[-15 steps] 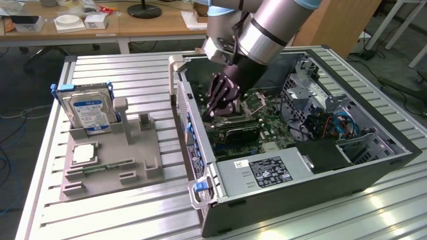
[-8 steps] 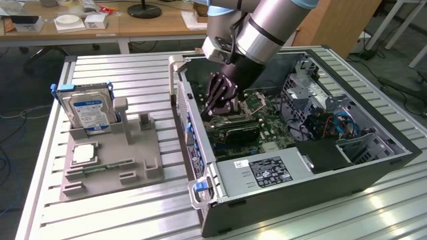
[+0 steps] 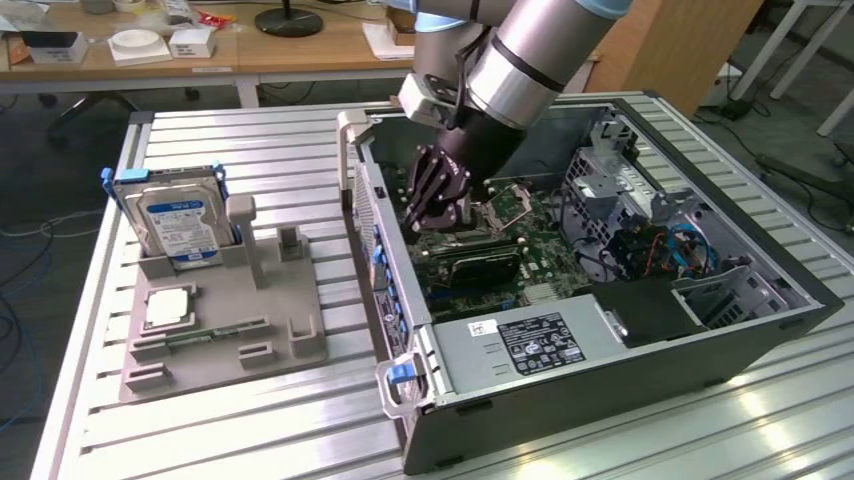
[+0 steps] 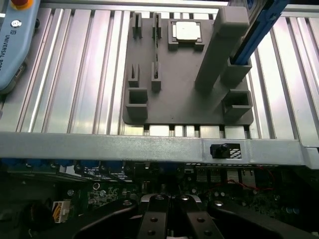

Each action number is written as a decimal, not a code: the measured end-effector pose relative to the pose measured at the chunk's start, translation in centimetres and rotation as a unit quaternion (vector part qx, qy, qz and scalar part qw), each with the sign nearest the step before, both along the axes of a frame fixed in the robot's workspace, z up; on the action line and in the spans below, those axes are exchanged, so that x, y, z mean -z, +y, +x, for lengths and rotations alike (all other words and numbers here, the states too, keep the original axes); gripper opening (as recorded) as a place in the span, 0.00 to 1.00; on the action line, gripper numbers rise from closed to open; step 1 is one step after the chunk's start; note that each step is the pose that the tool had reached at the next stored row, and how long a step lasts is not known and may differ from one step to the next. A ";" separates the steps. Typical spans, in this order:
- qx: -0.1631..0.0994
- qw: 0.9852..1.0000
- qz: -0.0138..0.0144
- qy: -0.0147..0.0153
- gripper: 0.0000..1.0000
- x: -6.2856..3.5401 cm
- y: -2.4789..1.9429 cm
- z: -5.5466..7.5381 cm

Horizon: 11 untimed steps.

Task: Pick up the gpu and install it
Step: 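Press down on the gpu until it lock into place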

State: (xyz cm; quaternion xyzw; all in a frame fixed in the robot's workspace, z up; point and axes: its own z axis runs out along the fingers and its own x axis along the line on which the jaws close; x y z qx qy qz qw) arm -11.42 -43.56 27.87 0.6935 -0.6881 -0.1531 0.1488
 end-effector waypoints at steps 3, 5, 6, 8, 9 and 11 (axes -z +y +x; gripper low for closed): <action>0.000 1.000 0.000 0.000 0.10 0.01 -0.07 0.0; 0.000 1.000 0.000 0.000 0.10 0.01 -0.19 0.0; 0.000 1.000 0.000 0.000 0.10 0.01 -0.24 0.0; 0.000 1.000 0.000 0.000 0.10 0.01 -0.33 0.0; 0.000 1.000 0.000 0.000 0.10 0.01 -0.35 0.0; 0.000 1.000 0.000 0.000 0.10 0.02 -0.36 0.0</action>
